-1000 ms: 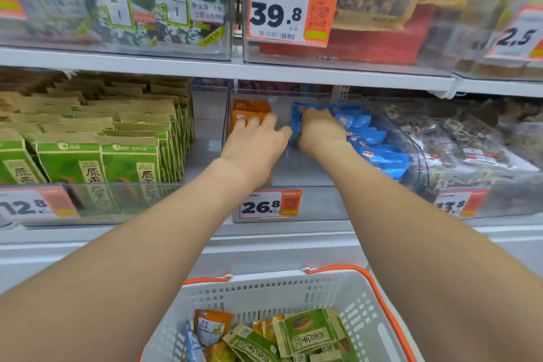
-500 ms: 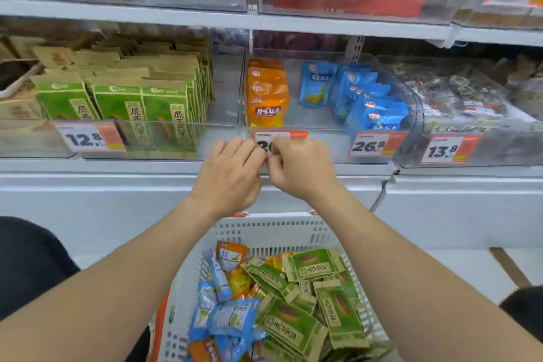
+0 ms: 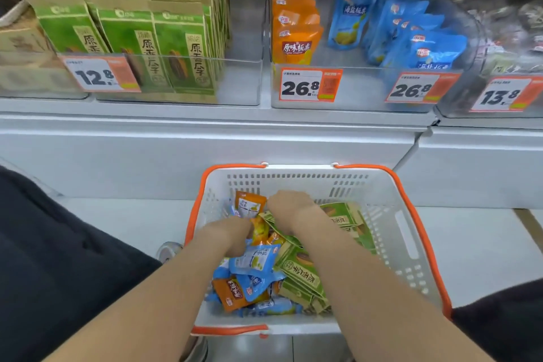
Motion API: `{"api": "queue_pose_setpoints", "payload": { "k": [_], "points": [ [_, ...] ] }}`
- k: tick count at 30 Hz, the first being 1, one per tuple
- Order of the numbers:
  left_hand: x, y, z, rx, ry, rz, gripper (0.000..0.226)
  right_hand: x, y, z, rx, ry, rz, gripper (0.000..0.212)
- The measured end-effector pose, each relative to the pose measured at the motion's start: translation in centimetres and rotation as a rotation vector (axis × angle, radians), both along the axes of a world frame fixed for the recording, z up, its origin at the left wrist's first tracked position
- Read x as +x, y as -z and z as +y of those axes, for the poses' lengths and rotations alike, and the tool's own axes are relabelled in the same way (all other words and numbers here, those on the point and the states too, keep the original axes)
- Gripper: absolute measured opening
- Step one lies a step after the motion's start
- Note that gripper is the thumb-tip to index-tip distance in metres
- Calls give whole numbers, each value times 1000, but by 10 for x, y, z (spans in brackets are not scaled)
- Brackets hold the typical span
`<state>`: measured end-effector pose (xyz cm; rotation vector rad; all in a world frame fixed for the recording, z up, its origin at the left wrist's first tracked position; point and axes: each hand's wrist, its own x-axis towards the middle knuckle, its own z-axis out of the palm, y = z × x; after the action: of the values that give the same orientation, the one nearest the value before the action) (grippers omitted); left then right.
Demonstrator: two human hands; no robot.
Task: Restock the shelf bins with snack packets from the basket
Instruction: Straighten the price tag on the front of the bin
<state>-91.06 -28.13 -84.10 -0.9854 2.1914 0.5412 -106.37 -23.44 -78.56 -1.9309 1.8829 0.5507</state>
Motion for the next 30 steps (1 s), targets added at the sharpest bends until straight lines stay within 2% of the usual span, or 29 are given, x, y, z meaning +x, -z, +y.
{"api": "queue_pose_setpoints", "payload": {
  "k": [2, 3, 5, 7, 10, 11, 12, 14, 17, 21, 25, 28, 30],
  "points": [
    [-2, 10, 0, 64, 14, -41, 63, 7, 26, 10, -26, -46, -67, 16],
    [-2, 14, -1, 79, 33, -64, 71, 10, 35, 17, 6, -35, -116, 20],
    [-2, 22, 1, 93, 67, -83, 87, 9, 57, 31, 93, 42, -192, 38],
    [-2, 29, 3, 99, 78, -55, 88, 4, 73, 43, 142, 102, -213, 58],
    [-1, 36, 8, 113, 73, -26, 90, 1, 84, 53, 175, 24, -226, 95],
    [0, 38, 8, 126, 59, -15, 88, 3, 85, 53, 163, -34, -187, 95],
    [0, 38, 9, 142, 40, -4, 86, 5, 87, 52, 119, -90, -151, 84],
    [0, 33, 9, 173, 17, 16, 83, 8, 88, 46, 28, -152, -118, 53],
    [2, 25, 2, 215, -46, 83, 72, 5, 86, 38, -15, -67, -212, 27],
    [9, 18, -12, 320, -337, 319, 46, -16, 70, 30, -189, 211, -448, 20],
    [1, -9, -16, 394, -662, 707, 37, -49, 34, 17, -415, 404, -656, 34],
    [-13, -38, -17, 515, -767, 976, 30, -62, 9, 7, -550, 576, -802, 23],
    [-23, -58, -18, 533, -797, 1126, 30, -59, -7, 3, -790, 654, -815, 19]
  ]
}}
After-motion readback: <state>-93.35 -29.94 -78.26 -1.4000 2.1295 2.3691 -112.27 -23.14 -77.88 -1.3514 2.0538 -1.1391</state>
